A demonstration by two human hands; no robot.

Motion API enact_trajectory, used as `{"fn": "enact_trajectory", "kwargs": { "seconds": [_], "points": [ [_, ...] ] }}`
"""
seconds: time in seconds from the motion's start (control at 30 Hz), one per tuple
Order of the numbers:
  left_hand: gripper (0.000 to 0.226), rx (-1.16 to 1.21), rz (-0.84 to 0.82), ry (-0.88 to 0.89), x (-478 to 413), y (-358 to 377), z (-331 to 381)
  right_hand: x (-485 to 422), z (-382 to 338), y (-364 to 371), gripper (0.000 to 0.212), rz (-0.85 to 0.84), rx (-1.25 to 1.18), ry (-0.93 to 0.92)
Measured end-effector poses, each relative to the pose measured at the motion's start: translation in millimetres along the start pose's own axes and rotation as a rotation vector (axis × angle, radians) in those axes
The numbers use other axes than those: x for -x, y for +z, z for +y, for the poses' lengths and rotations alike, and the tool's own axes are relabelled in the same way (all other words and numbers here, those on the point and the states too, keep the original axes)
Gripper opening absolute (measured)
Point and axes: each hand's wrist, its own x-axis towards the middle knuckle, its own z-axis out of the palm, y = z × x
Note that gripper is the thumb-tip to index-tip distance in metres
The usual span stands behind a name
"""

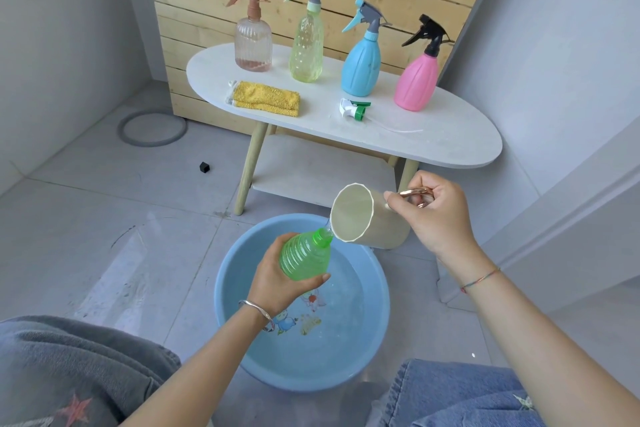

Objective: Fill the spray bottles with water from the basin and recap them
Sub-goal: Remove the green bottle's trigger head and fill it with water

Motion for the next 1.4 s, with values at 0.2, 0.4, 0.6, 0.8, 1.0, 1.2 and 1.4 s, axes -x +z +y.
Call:
{"fn": "enact_trajectory", "kwargs": {
  "seconds": [0.2,0.4,0.6,0.8,1.0,1.2,1.4],
  "points": [
    [0.074,0.002,0.006,-0.002,0.0,2.2,-2.9,-1.1,-0.1,-0.4,0.041,0.009,0.039,-0.051],
    [0.074,0.013,-0.001,-0.005,1.0,2.6,-4.3,-1.5,1.6,1.7,0.04,0.011,0.086,-0.086],
    [0.074,-0.006,0.007,-0.014,1.3,2.4,-6.3,-0.2,1.2,2.4,0.038,0.003,0.11,-0.128],
    [0.073,-0.02,0.009,-0.025,2.2,2.3,-4.9,-0.4,-0.3,3.2,0.039,0.008,0.161,-0.173],
    [0.074,-0.023,0.001,-0.025,2.2,2.4,-4.3,0.3,-1.9,4.6,0.04,0.004,0.194,-0.219],
    [0.073,-0.026,0.001,-0.031,3.3,2.8,-3.5,1.3,-5.3,7.8,0.036,0.0,0.21,-0.272],
    [0.071,-0.019,0.0,-0.034,3.8,4.5,-0.3,1.4,-8.5,10.4,0.035,-0.006,0.257,-0.341]
  ]
}}
